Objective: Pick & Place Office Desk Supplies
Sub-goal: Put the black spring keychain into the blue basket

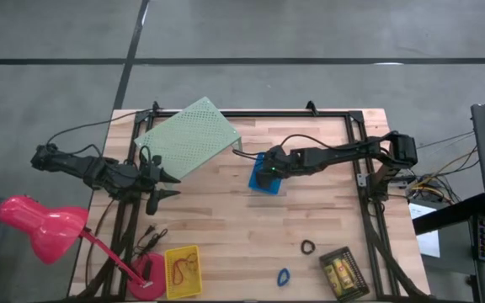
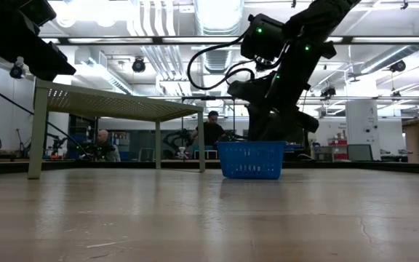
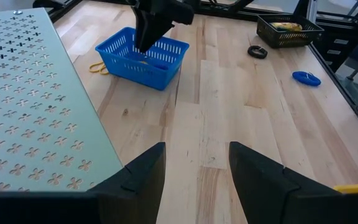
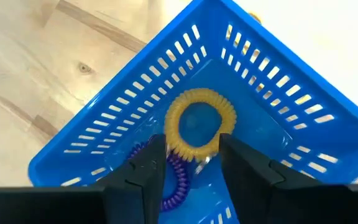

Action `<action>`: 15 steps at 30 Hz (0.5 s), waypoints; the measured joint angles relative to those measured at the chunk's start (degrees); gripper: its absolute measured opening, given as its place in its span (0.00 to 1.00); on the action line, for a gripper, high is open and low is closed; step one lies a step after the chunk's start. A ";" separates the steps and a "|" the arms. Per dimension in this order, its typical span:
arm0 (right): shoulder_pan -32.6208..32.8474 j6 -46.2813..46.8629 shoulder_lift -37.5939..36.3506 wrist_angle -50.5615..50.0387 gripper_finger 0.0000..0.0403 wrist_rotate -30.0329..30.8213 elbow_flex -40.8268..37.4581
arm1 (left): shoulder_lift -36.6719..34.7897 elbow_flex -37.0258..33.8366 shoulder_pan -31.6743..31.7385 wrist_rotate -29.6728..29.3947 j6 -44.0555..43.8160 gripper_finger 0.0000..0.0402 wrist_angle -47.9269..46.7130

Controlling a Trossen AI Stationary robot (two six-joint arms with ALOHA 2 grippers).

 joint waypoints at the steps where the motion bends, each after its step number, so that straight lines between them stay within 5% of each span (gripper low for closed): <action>1: -0.02 -0.23 -0.56 -0.32 0.36 -0.02 -0.03 | 0.00 0.00 0.00 0.00 0.00 0.46 0.00; 15: 4.32 -7.67 -18.80 -7.92 0.31 -2.56 -0.03 | 0.00 0.00 0.00 0.00 -0.02 0.46 0.00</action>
